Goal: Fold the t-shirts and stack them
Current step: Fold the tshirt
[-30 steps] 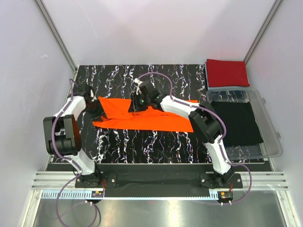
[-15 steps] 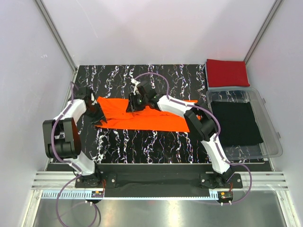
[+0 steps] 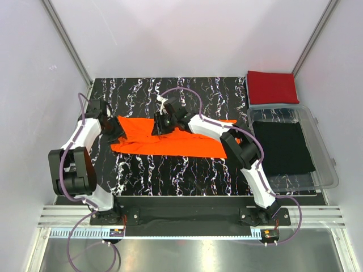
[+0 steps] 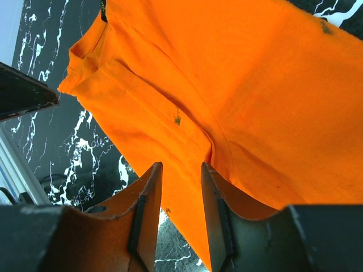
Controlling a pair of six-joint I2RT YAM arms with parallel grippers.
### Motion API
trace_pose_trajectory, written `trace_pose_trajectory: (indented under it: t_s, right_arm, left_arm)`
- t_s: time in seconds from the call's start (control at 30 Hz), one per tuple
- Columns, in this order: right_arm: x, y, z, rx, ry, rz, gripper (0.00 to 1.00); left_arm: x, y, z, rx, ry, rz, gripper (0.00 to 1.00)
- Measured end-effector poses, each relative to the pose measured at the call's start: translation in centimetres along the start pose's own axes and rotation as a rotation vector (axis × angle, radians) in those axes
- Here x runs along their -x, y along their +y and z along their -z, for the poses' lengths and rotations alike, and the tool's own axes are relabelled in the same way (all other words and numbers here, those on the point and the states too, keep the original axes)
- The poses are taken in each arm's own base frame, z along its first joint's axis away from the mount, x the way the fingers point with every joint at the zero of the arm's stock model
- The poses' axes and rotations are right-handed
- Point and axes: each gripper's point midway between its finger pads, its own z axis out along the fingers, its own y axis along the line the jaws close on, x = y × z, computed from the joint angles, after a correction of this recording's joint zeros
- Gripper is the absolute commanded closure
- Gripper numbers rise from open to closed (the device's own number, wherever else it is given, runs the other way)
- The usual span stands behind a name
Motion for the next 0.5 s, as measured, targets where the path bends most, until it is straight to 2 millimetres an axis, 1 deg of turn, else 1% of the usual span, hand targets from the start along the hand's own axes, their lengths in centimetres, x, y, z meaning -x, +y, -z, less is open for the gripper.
trace_pose_trajectory:
  t_s: [0.23, 0.37, 0.47, 0.5]
  right_arm:
    - [-0.5, -0.1, -0.2, -0.013, 0.005, 0.008, 0.59]
    - [-1.3, -0.5, -0.4, -0.033, 0.018, 0.014, 0.59]
    - [-1.9, -0.8, -0.5, -0.054, 0.028, 0.018, 0.59]
    - [-2.0, -1.0, -0.5, -0.06, 0.029, 0.02, 0.59]
  left_arm:
    - [-0.6, 0.5, -1.8, 0.022, 0.052, 0.02, 0.55]
    - [-0.7, 0.6, -2.4, 0.027, 0.063, 0.03, 0.55]
    - [-0.9, 0.5, -2.9, 0.029, 0.074, 0.033, 0.58]
    - [-1.0, 0.5, -3.1, 0.03, 0.081, 0.032, 0.62]
